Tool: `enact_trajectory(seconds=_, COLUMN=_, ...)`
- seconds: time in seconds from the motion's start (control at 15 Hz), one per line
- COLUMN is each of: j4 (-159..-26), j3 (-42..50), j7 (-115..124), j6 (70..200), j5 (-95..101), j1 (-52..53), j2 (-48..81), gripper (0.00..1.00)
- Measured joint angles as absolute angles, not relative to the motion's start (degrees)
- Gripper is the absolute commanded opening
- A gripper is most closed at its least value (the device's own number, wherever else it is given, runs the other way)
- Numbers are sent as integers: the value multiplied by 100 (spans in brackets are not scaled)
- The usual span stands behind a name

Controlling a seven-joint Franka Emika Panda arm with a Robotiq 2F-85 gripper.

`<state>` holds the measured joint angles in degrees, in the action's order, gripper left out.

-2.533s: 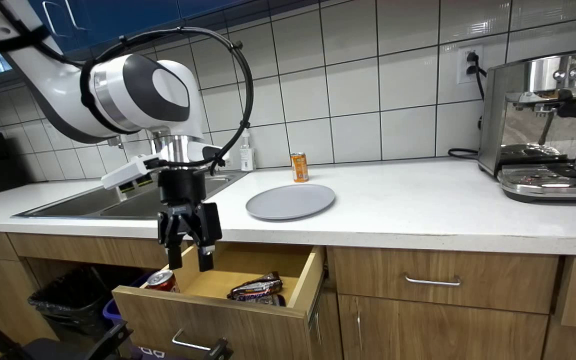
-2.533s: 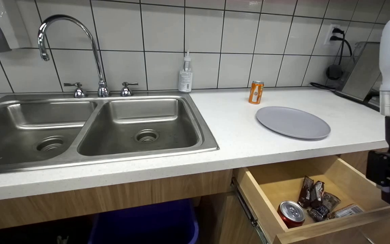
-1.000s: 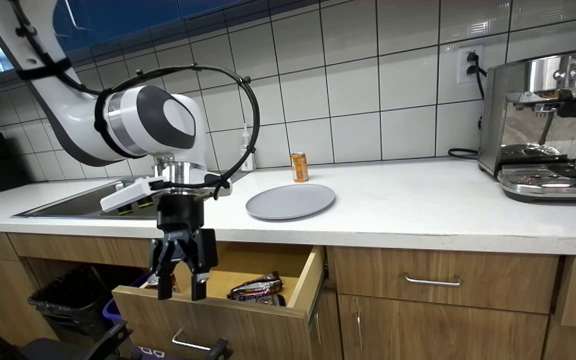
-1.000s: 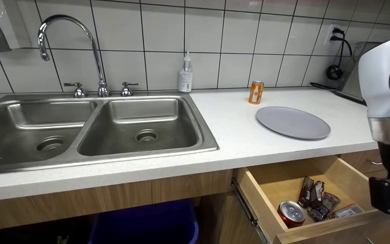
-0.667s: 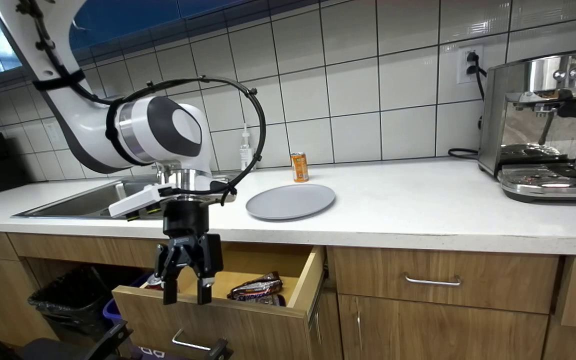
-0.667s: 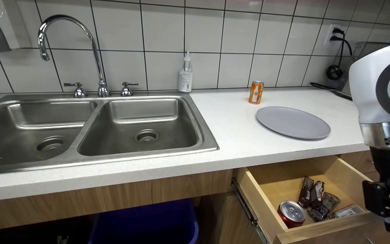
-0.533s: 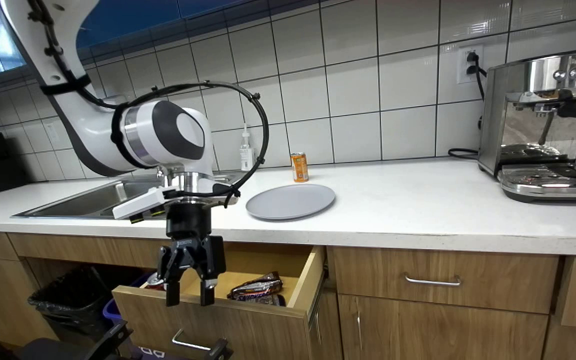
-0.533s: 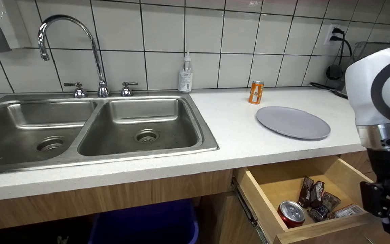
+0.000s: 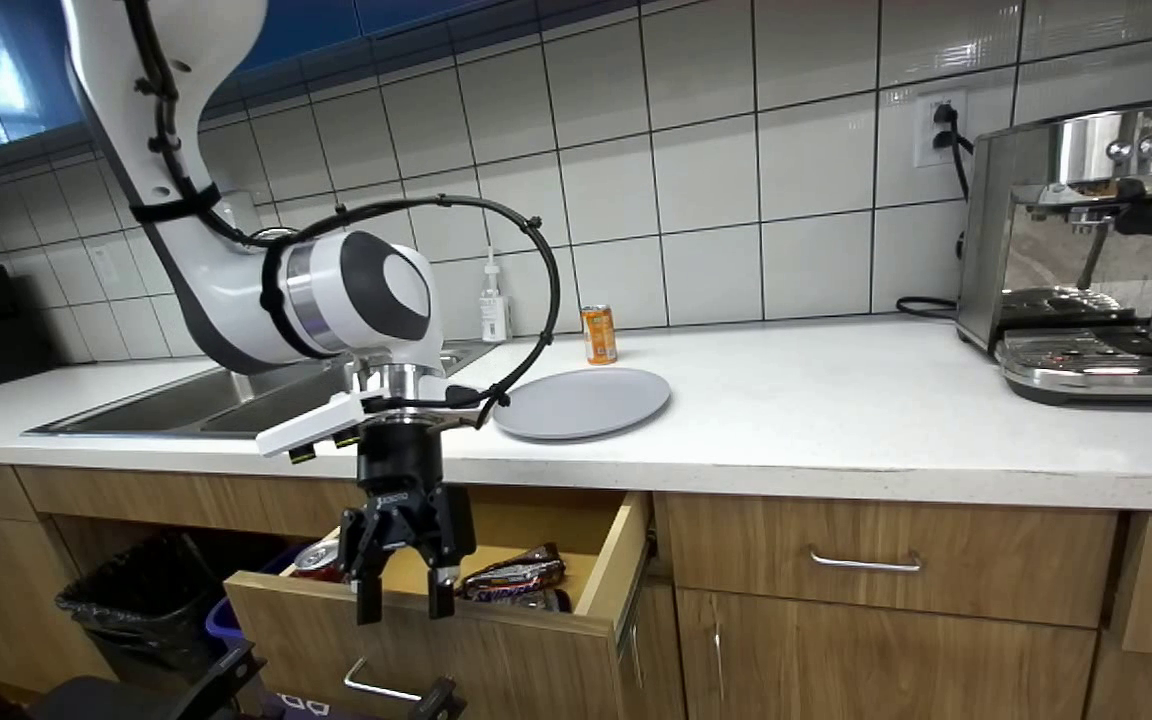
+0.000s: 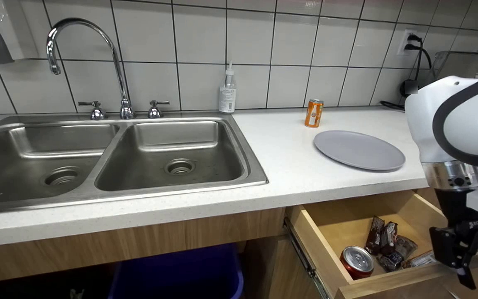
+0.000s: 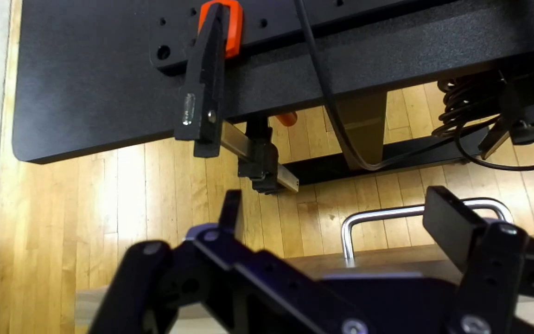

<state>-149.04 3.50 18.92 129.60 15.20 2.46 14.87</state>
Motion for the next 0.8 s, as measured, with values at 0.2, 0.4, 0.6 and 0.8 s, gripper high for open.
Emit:
enact_trajectory(seconds=0.2, j4=-14736, j3=368, j7=1892, j6=12960, j5=1562, j1=256, j2=1696, gripper=100)
enact_trajectory(seconds=0.4, j4=-14637, j3=371, j7=1892, j6=12975, j5=1606, j1=272, j2=1790, gripper=100)
enact_trajectory(seconds=0.6, j4=-14619, j3=381, j7=1892, j6=13126, j5=1755, j1=299, j2=1790, gripper=100)
enact_trajectory(seconds=0.8, j4=-14621, j3=416, j7=1912, j6=13459, j5=2000, j1=342, j2=1791, gripper=100)
